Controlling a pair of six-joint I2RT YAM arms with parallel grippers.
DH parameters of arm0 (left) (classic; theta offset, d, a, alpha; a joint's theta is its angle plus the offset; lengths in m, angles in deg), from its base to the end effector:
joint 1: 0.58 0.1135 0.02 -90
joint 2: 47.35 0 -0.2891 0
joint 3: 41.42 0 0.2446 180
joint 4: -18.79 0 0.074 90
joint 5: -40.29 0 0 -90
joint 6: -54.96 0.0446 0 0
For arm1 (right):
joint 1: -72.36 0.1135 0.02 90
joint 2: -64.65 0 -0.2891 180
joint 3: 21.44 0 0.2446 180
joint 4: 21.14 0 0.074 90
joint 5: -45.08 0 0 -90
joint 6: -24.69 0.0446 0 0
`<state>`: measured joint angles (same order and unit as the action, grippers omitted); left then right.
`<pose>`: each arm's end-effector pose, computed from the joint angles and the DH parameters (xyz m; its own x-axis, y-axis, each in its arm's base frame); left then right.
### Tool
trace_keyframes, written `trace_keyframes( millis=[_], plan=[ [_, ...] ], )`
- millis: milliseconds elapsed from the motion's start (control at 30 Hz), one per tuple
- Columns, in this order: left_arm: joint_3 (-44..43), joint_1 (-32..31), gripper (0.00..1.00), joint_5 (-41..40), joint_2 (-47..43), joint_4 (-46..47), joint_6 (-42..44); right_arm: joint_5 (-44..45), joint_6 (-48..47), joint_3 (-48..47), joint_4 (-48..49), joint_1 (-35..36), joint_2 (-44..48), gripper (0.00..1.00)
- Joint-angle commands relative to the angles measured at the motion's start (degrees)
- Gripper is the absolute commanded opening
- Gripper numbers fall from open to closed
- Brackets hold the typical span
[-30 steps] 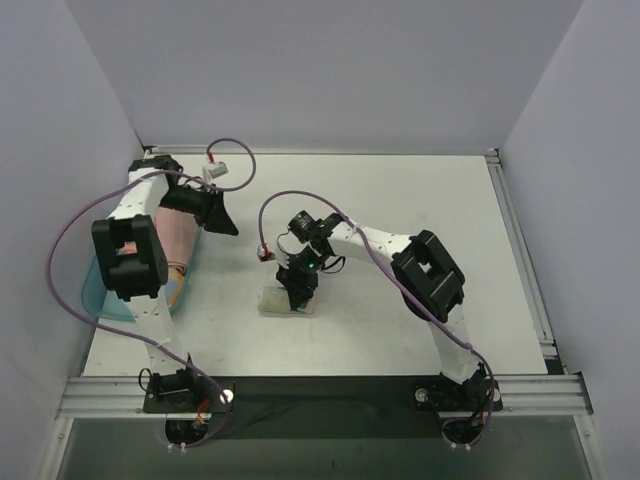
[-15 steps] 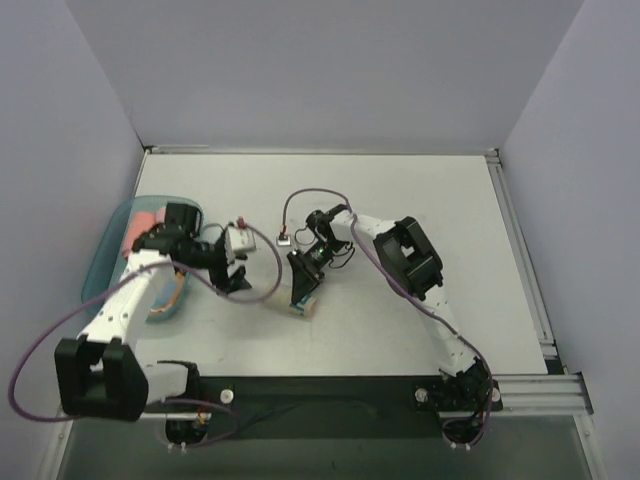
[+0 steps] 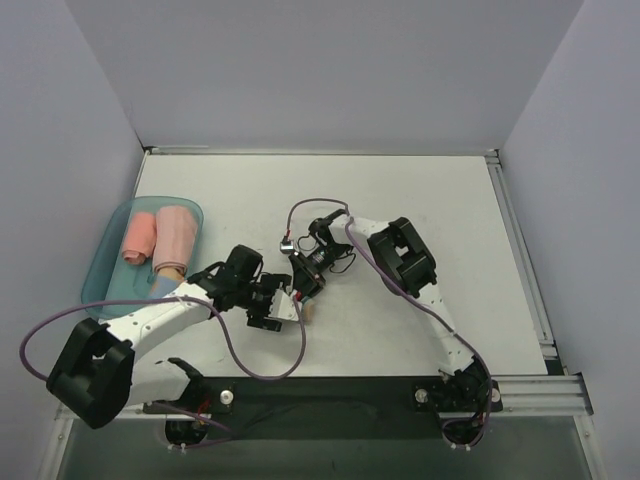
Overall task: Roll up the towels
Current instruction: Roll the towel
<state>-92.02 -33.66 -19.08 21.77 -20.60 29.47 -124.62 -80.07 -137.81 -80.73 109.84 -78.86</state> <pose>0.1624 -0.1329 0.2107 0.3232 0.7165 -0.6183 0.9405 -0.1707 0.2938 0.3501 0.3237 0.0920 -0.7271 -0.6149 -0.3054 -0.3501 -0.0506 0.9353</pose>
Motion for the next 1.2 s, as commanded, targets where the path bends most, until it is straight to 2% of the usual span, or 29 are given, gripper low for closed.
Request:
trace_keyframes(
  millis=[0, 200, 267, 300, 367, 433, 500, 567, 667, 833, 933, 1167],
  plan=[
    [0.1, -2.85, 0.82, -4.44, 3.2, 10.68, -0.35, 7.1, -1.32, -0.22, -1.02, 0.23, -2.31, 0.0],
    [3.18, -6.55, 0.72, -9.97, 7.25, 14.29, 1.05, 7.89, -1.23, -0.31, -1.28, 0.14, -1.26, 0.0],
    [2.57, -7.08, 0.59, -11.46, 8.57, 11.5, -0.16, 9.55, -0.45, -0.92, -1.28, -0.29, -0.73, 0.02],
    [2.3, -7.26, 0.54, -11.91, 9.44, 10.44, -0.96, 10.43, 0.08, -1.19, -1.2, -0.56, -0.47, 0.05],
    [1.43, -7.26, 0.42, -13.92, 10.41, 8.24, -4.63, 11.67, 2.01, -1.63, -1.11, -1.96, 0.76, 0.21],
    [0.81, -7.17, 0.39, -15.24, 11.82, 6.92, -7.37, 13.08, 3.51, -1.37, -0.93, -3.28, 3.04, 0.36],
    [0.02, -6.91, 0.35, -16.22, 12.61, 5.86, -12.03, 14.31, 4.74, -0.84, -0.67, -5.12, 5.06, 0.47],
    [-0.6, -6.56, 0.3, -16.04, 13.75, 4.36, -15.1, 15.97, 6.14, -0.31, -0.32, -6.53, 7.96, 0.51],
    [-1.04, -6.21, 0.27, -15.34, 14.63, 3.92, -17.48, 18.52, 7.38, 1.53, 0.12, -9.52, 11.92, 0.55],
    [-3.75, -4.02, 0.28, -12.36, 17.27, 2.17, -21.0, 17.83, 7.47, 7.76, 0.82, -13.12, 18.42, 0.53],
    [-5.52, -1.38, 0.31, -11.21, 19.82, 1.2, -22.32, 17.21, 7.64, 10.84, 1.61, -12.95, 21.5, 0.51],
    [-11.75, 3.46, 0.33, -4.89, 25.18, -1.7, -24.61, 18.35, 14.76, 18.32, 13.72, -11.29, 24.59, 0.52]
  ],
)
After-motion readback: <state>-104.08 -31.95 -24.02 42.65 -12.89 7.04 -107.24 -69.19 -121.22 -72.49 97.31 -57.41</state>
